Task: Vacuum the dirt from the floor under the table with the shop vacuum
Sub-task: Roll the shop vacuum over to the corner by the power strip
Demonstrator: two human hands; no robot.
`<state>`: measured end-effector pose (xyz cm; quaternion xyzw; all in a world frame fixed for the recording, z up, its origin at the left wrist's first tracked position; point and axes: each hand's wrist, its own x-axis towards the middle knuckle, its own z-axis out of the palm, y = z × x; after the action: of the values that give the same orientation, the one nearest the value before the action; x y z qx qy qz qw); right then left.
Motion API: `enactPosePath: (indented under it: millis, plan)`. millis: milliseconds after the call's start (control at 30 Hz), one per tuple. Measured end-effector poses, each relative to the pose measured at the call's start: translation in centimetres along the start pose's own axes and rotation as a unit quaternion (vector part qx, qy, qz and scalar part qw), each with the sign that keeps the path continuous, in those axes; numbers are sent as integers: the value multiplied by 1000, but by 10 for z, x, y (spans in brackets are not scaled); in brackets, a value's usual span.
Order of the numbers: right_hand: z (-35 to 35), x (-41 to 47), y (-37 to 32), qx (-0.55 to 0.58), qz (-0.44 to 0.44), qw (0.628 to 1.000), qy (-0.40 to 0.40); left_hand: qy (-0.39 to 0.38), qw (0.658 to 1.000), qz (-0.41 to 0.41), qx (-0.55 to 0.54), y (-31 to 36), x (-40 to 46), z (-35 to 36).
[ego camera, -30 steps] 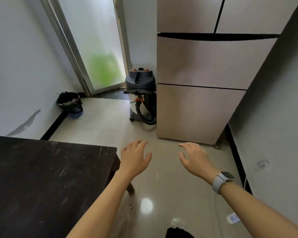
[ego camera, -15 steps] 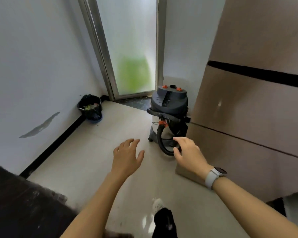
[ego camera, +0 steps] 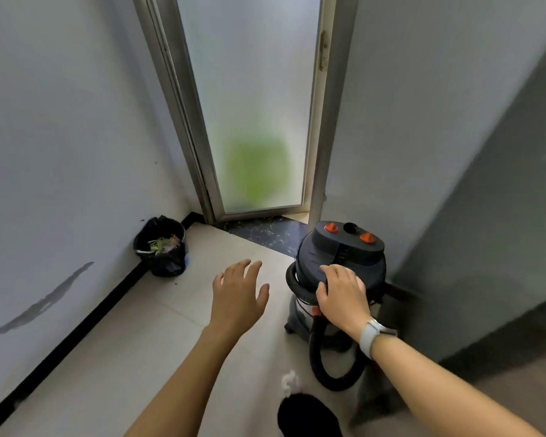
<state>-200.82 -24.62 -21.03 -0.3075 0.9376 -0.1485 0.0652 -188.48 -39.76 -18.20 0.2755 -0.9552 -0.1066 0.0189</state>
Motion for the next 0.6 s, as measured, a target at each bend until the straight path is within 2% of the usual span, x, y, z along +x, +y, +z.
enactPosePath:
  millis: [233, 467, 600]
  plan:
    - [56, 169, 18, -2, 92, 995, -39, -95, 995, 21, 28, -30, 174, 43]
    - [84, 258, 64, 24, 249, 966, -70, -158, 978, 133, 35, -12, 322, 70]
    - [104, 274, 94, 58, 370, 926, -57, -185, 953, 238, 22, 11, 381, 106]
